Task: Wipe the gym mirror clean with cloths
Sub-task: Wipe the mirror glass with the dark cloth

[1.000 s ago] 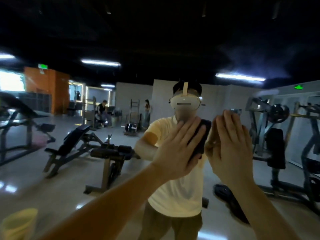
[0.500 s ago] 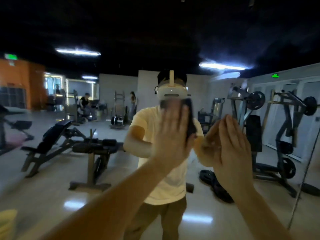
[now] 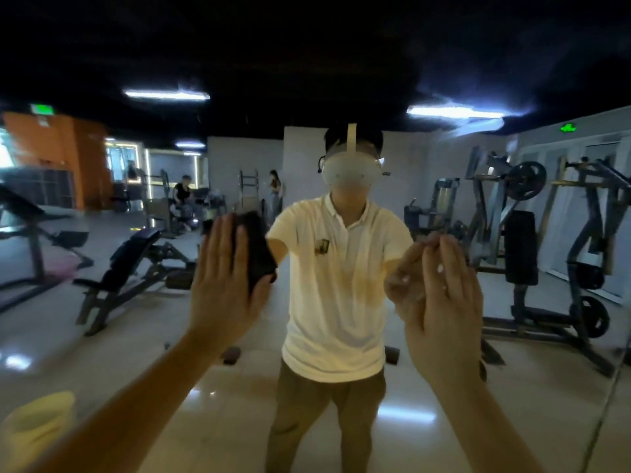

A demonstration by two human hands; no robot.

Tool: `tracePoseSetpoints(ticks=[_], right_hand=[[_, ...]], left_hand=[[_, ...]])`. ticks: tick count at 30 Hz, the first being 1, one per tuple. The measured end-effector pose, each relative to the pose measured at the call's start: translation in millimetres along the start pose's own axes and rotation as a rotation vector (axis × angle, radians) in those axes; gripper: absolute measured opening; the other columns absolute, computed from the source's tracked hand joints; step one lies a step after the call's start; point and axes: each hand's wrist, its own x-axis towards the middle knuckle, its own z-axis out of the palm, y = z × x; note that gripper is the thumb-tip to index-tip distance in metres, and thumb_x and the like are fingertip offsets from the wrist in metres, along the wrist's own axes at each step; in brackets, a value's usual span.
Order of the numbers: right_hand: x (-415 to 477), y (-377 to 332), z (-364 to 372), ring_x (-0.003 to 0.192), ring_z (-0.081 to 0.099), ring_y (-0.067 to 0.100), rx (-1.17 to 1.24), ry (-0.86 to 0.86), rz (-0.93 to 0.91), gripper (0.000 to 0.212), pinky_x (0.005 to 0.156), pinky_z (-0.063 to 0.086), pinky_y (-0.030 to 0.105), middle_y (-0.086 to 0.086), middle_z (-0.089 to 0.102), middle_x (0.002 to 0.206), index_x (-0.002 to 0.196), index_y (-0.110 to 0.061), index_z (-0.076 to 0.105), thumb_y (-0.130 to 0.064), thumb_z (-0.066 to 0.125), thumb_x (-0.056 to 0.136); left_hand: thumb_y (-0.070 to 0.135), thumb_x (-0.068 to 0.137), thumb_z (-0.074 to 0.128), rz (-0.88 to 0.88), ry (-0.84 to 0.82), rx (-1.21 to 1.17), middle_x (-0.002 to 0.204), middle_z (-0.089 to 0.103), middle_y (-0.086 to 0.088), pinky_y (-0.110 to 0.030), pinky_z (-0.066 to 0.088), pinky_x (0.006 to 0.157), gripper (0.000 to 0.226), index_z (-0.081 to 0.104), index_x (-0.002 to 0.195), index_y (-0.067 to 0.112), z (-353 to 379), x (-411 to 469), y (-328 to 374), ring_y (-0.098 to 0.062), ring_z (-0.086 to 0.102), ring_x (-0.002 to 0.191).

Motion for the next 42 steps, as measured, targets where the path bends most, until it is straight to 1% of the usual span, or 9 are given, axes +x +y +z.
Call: tracePoseSetpoints(ticks=[6,12,18,22,28,31,35,38,42], right_hand=[[-40.1,22.6,-1.9,0.154,0.022,0.036,-0.045,-0.124,0.248,0.082,0.12,0.029,0.062,0.013,0.016,0.17,0.159,-0.004,0.028,-0.005,0.06,0.084],[-52.8,47.0,-8.9,0.159,0.01,0.026,0.039,-0.195,0.086,0.083,0.122,0.028,0.059,0.009,0.01,0.172,0.162,-0.004,0.017,-0.006,0.047,0.086],[-50.9,66.6,-19.0,0.159,0.004,0.013,0.097,-0.226,0.061,0.086,0.126,0.022,0.047,-0.001,0.009,0.173,0.164,-0.011,0.015,0.007,0.053,0.09],[-57.1,64.0,-18.2,0.159,0.013,0.022,0.112,-0.183,0.061,0.074,0.122,0.03,0.057,0.006,0.016,0.171,0.163,-0.007,0.02,-0.01,0.041,0.092],[-73.3,55.2,-4.2,0.159,0.01,0.027,0.079,-0.146,0.093,0.08,0.124,0.024,0.053,0.011,0.012,0.171,0.161,-0.003,0.021,0.003,0.051,0.088],[-74.7,52.7,-3.6,0.159,0.009,0.031,0.079,-0.168,0.091,0.081,0.123,0.026,0.058,0.013,0.01,0.172,0.161,-0.003,0.018,-0.002,0.05,0.087],[-74.6,60.5,-7.2,0.159,0.007,0.028,0.128,-0.208,0.049,0.081,0.123,0.025,0.058,0.012,0.009,0.172,0.162,-0.004,0.015,0.001,0.048,0.089],[-72.0,73.9,-15.1,0.159,0.009,0.02,0.148,-0.226,0.034,0.069,0.125,0.025,0.053,0.007,0.013,0.172,0.163,-0.007,0.018,-0.008,0.039,0.097],[-70.5,78.9,-18.8,0.158,0.013,0.015,0.2,-0.222,0.077,0.068,0.124,0.029,0.052,0.003,0.018,0.171,0.162,-0.007,0.021,-0.003,0.046,0.099]], left_hand=[[0.046,0.104,0.035,-0.211,0.039,-0.049,0.165,0.011,-0.036,-0.065,0.018,0.124,0.081,0.015,0.158,-0.012,15.2,-48.5,-6.4,-0.049,0.011,0.156],[0.051,0.102,0.042,0.034,-0.019,-0.17,0.168,0.004,-0.03,-0.056,0.001,0.128,0.084,0.014,0.161,-0.003,35.4,-22.5,128.9,-0.044,0.004,0.158],[0.045,0.107,0.04,0.315,-0.14,-0.179,0.171,0.002,-0.022,-0.046,-0.006,0.129,0.076,0.011,0.164,0.004,48.4,-9.6,244.6,-0.033,-0.004,0.16],[0.045,0.109,0.033,0.389,-0.135,-0.042,0.171,-0.011,-0.019,-0.047,-0.007,0.129,0.077,-0.005,0.164,0.006,47.9,-23.6,196.9,-0.031,-0.008,0.16],[0.047,0.111,0.022,0.198,-0.103,-0.038,0.171,-0.006,-0.023,-0.056,0.005,0.129,0.073,0.0,0.164,0.003,32.7,-60.4,78.5,-0.037,-0.002,0.159],[0.047,0.109,0.028,0.165,-0.101,-0.093,0.17,-0.001,-0.025,-0.054,0.001,0.129,0.075,0.002,0.164,0.003,35.2,-55.1,107.6,-0.037,0.0,0.159],[0.047,0.107,0.035,0.316,-0.161,-0.096,0.17,-0.013,-0.02,-0.048,-0.012,0.128,0.081,-0.007,0.164,0.007,51.6,-37.5,197.3,-0.033,-0.012,0.159],[0.043,0.107,0.045,0.401,-0.164,-0.127,0.171,-0.006,-0.02,-0.046,-0.011,0.128,0.08,0.004,0.165,0.005,63.4,-35.1,256.2,-0.031,-0.014,0.159],[0.042,0.109,0.041,0.511,-0.165,-0.026,0.17,-0.009,-0.021,-0.046,-0.012,0.128,0.079,-0.001,0.164,0.004,59.7,-34.5,238.9,-0.033,-0.016,0.158]])
